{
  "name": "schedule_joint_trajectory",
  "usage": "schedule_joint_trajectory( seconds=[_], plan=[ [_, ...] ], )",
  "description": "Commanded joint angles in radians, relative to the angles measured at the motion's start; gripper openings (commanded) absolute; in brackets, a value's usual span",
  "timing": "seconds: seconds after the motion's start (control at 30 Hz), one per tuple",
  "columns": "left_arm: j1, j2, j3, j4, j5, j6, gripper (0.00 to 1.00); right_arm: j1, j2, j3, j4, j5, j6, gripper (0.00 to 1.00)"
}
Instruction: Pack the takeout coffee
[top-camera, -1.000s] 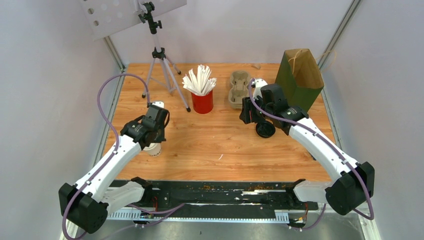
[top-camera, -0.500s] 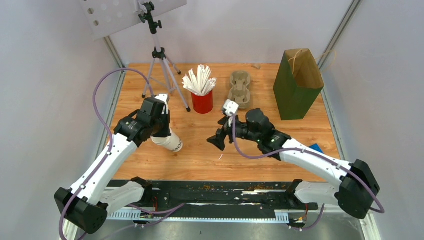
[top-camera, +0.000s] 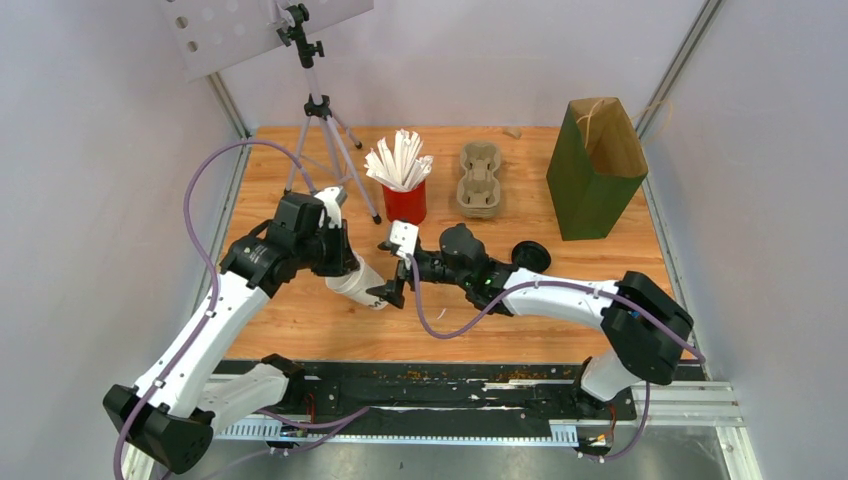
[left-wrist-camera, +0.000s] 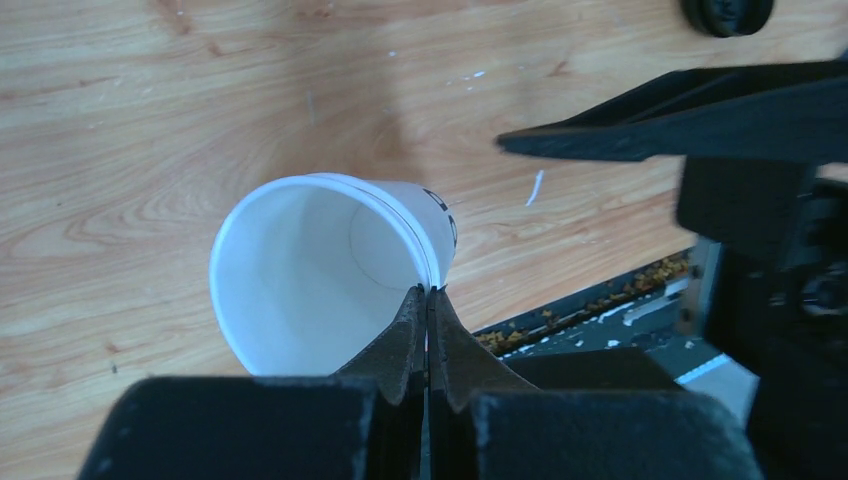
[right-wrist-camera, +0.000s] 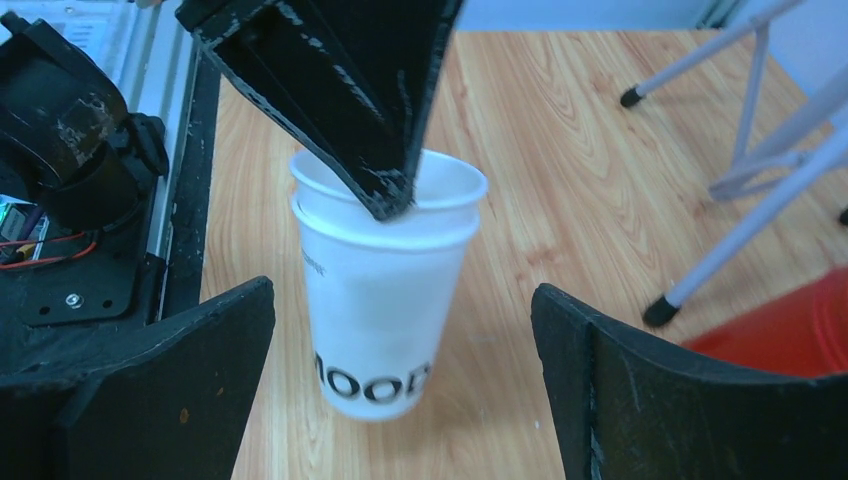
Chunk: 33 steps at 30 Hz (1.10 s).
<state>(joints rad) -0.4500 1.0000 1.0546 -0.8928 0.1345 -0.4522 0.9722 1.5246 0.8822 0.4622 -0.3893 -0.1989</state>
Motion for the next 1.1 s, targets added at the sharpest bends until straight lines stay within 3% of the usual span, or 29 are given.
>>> schedule_joint_trajectory(
  seconds=[0.0,0.3,0.6,1.07],
  plan=[
    [0.003,-0.025,0.069,0.042,0.077,-0.029,0.00,0.025,0.055,0.067,0.129,-0.024,-0.032,1.00],
    [0.004,-0.026,0.113,0.023,0.109,-0.039,0.00,0.044,0.132,0.117,0.146,0.029,-0.034,0.96],
    [0.003,-0.032,0.200,-0.037,0.038,-0.026,0.00,0.045,0.136,0.067,0.174,0.031,-0.057,0.77],
    [0.004,0.004,0.317,-0.194,-0.171,0.084,0.00,0.044,0.287,0.140,0.260,-0.019,-0.057,0.67]
  ],
)
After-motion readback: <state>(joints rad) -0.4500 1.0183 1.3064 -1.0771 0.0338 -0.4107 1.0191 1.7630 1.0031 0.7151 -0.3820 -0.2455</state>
